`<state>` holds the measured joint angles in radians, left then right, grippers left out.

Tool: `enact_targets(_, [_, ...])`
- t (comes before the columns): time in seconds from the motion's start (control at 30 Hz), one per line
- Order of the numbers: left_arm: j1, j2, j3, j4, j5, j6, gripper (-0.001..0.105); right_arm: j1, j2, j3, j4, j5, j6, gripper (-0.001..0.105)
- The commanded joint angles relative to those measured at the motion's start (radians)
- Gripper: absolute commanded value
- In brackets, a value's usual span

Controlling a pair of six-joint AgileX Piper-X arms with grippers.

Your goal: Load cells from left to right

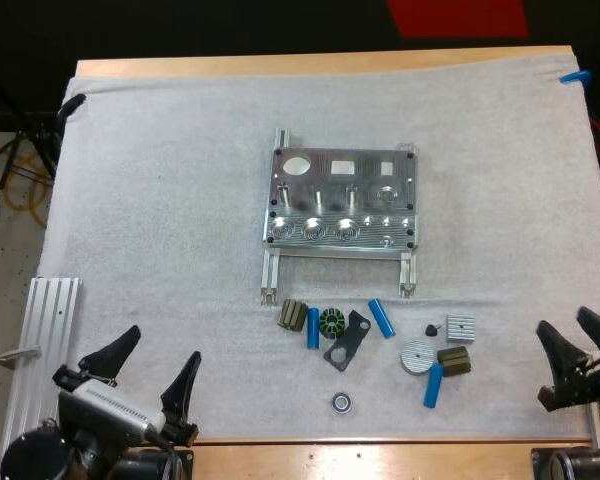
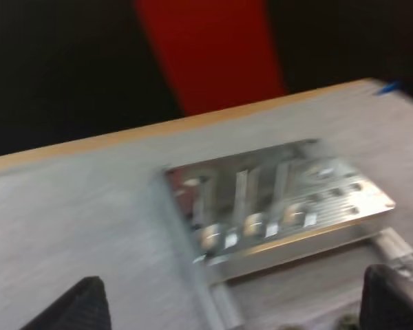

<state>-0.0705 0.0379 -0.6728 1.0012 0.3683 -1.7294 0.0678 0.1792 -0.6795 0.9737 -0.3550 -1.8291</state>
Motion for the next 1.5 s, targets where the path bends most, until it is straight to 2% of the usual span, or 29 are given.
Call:
enact_targets(0.0, [-0.016,0.045,-0.027,-0.013,0.05,-0.027,0.071,0.011,0.05,-0.036,-0.013,-0.053,-0.015,0.052])
enact_targets(0.1, [-0.073,0.134,-0.071,-0.013,0.09,-0.027,0.069,0.036,0.139,-0.089,-0.013,-0.097,-0.015,0.052])
enact_targets(0.23, [-0.154,0.233,-0.108,-0.003,0.091,-0.025,0.068,0.08,0.248,-0.156,-0.013,-0.099,-0.027,0.052])
enact_targets(0.33, [-0.219,0.338,-0.139,0.051,0.091,-0.025,0.067,0.136,0.313,-0.203,-0.013,-0.099,-0.036,0.052])
enact_targets(0.5, [-0.341,0.506,-0.168,0.132,0.091,-0.025,0.045,0.246,0.398,-0.26,-0.013,-0.06,-0.036,0.052])
enact_targets(0.57, [-0.382,0.551,-0.167,0.132,0.09,-0.029,0.045,0.282,0.42,-0.269,-0.013,-0.014,-0.036,0.052])
enact_targets(0.63, [-0.428,0.586,-0.167,0.128,0.059,-0.059,0.045,0.321,0.436,-0.272,-0.013,0.018,-0.036,0.052])
enact_targets(0.8, [-0.559,0.69,-0.167,0.098,-0.119,-0.167,0.045,0.418,0.465,-0.272,-0.013,0.077,-0.036,0.052])
enact_targets(0.97, [-0.69,0.781,-0.167,0.018,-0.137,-0.221,0.045,0.484,0.483,-0.272,-0.019,0.194,-0.036,0.052])
enact_targets(1.03, [-0.737,0.823,-0.167,-0.01,-0.186,-0.243,0.045,0.497,0.485,-0.272,-0.027,0.23,-0.033,0.052])
enact_targets(1.1, [-0.79,0.892,-0.167,-0.038,-0.297,-0.307,0.045,0.514,0.485,-0.272,-0.036,0.248,-0.027,0.052])
enact_targets(1.17, [-0.807,0.951,-0.167,-0.045,-0.347,-0.355,0.045,0.52,0.485,-0.272,-0.036,0.248,-0.013,0.052])
enact_targets(1.47, [-0.807,1.225,-0.167,-0.151,-0.29,-0.367,0.027,0.52,0.485,-0.272,-0.028,0.239,0.035,0.052])
